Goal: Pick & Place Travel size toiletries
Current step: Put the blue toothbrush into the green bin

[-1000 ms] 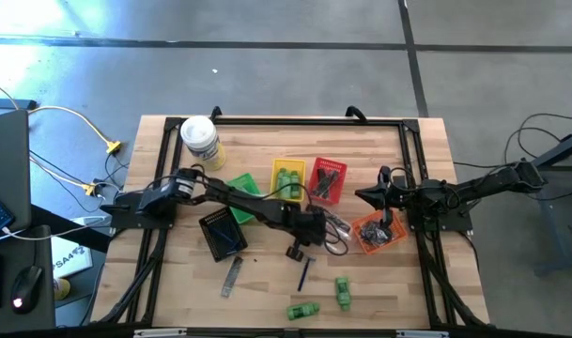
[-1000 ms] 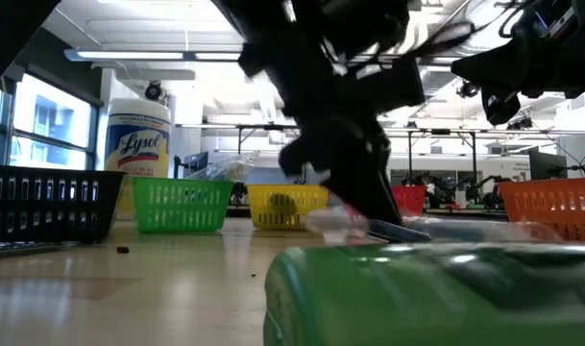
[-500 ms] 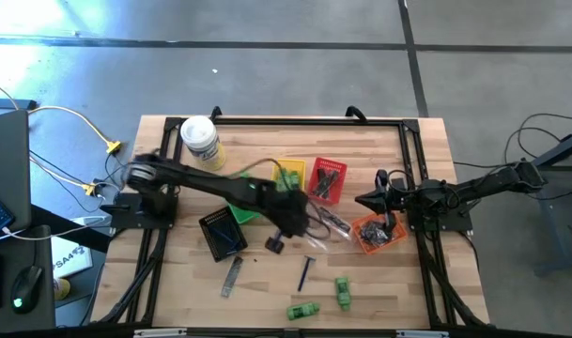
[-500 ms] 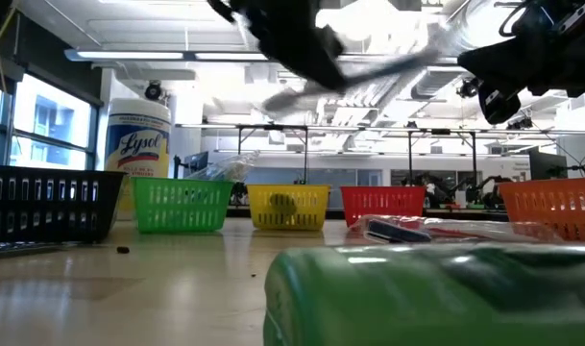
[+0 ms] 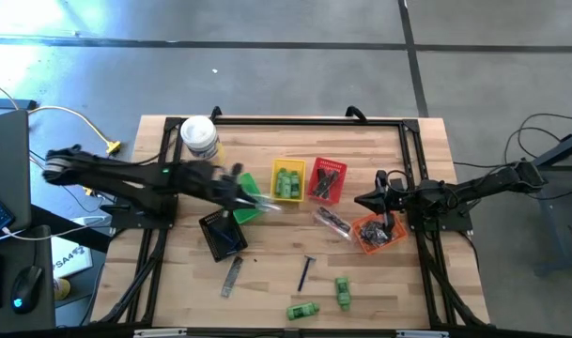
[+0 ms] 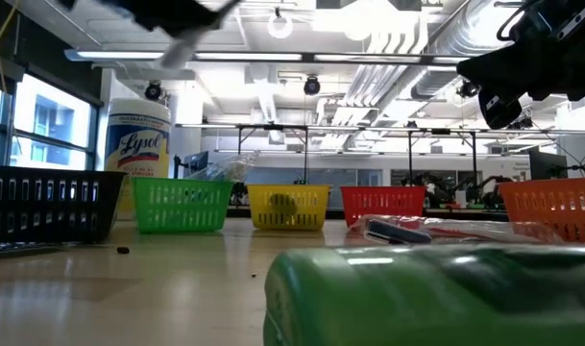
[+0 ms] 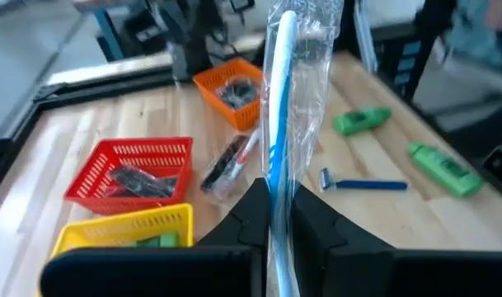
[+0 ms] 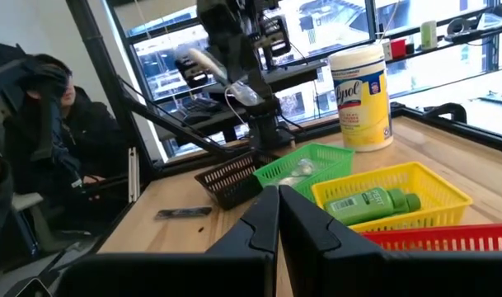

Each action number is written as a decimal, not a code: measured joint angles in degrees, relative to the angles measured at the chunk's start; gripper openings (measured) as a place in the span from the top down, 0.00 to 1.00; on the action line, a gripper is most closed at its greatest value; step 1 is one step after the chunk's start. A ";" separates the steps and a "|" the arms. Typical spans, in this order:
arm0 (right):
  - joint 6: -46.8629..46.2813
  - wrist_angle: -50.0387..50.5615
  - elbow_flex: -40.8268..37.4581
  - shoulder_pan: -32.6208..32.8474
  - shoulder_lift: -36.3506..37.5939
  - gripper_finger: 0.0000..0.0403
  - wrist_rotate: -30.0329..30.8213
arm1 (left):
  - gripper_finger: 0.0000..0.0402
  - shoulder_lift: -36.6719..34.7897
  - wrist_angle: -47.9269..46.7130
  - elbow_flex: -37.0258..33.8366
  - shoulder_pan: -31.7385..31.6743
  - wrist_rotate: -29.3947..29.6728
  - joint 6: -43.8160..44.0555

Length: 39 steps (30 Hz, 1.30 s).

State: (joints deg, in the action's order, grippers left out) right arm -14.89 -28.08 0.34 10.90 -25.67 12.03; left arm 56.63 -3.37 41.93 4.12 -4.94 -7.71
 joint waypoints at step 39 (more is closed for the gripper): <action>3.14 -1.36 0.00 -0.02 -0.02 0.99 -0.08 | 0.95 -56.25 -3.76 -35.18 0.00 7.07 3.65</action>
State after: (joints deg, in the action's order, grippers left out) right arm -11.75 -29.43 0.34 10.87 -25.69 11.94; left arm 0.38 -7.13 6.74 4.12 2.13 -4.05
